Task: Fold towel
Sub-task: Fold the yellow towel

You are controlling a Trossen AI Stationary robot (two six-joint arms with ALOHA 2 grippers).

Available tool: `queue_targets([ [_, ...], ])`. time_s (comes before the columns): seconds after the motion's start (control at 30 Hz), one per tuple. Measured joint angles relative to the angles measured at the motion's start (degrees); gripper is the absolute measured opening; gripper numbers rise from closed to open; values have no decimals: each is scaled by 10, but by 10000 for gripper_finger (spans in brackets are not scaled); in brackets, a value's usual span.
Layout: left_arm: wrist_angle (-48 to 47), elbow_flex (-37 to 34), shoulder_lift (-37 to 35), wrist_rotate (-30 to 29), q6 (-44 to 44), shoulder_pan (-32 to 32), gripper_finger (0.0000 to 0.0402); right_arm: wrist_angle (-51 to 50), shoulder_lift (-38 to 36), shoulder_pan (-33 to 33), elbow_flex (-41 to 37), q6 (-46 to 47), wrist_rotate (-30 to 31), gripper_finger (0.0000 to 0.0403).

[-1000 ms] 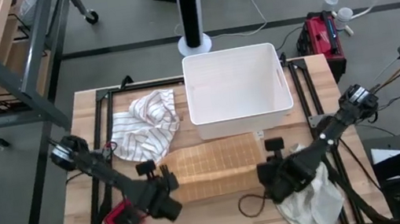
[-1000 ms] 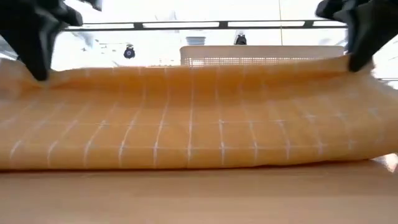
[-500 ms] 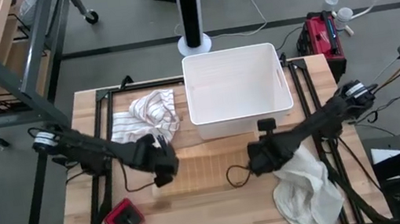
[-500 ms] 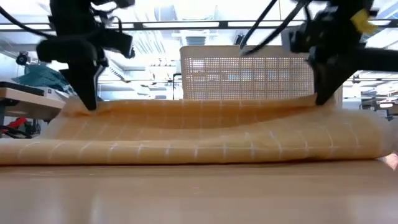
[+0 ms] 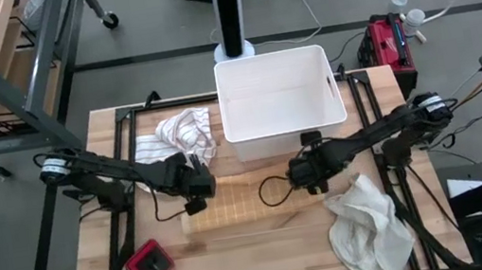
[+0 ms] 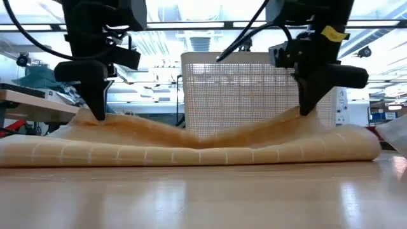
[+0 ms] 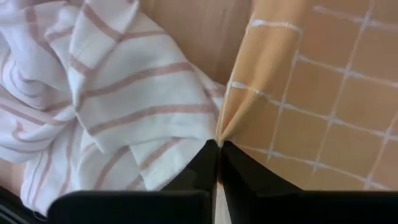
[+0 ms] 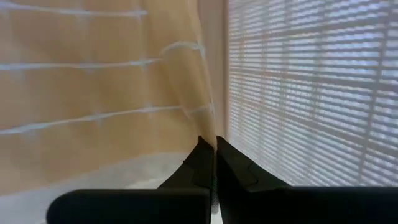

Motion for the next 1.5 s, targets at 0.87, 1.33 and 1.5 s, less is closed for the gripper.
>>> queue_targets([
  [0.87,13,0,-11,94,7,18,123,-78,-56,35,1,124,-56,143],
  [1.33,288,-90,4,170,-47,-48,78,251,-101,62,-139,144,-127,81],
  [1.5,340,-132,17,166,-70,-45,76,259,-59,62,-153,172,-136,45],
])
